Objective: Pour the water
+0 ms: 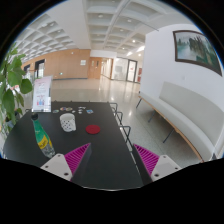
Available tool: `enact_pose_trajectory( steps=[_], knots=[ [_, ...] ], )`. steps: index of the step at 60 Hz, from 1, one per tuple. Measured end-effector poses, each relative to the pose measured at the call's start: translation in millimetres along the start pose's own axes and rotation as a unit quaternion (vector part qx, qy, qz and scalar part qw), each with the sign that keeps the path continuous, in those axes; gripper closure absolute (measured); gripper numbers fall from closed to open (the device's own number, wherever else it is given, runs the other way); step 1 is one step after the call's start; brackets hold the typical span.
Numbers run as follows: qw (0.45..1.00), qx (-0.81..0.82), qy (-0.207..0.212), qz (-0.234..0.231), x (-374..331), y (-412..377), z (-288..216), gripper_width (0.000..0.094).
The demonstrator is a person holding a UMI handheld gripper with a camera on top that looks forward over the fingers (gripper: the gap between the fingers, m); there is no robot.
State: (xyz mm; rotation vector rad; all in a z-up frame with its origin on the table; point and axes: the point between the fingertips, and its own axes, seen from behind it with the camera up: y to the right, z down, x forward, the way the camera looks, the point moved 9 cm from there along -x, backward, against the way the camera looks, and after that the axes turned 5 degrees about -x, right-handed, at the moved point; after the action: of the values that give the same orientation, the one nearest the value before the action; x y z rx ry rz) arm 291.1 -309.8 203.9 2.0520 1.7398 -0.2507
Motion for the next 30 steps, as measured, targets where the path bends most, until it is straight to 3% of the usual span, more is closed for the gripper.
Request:
enact_pose_trajectory(
  steps=[15, 30],
  knots=[
    [1.0, -0.006, -0.024, -0.001, -35.0, -16.2, 16.0, 0.0081],
    [0.999, 0.002, -0.033, -0.028, -67.7, -83.9, 58.2, 0.0073]
  ],
)
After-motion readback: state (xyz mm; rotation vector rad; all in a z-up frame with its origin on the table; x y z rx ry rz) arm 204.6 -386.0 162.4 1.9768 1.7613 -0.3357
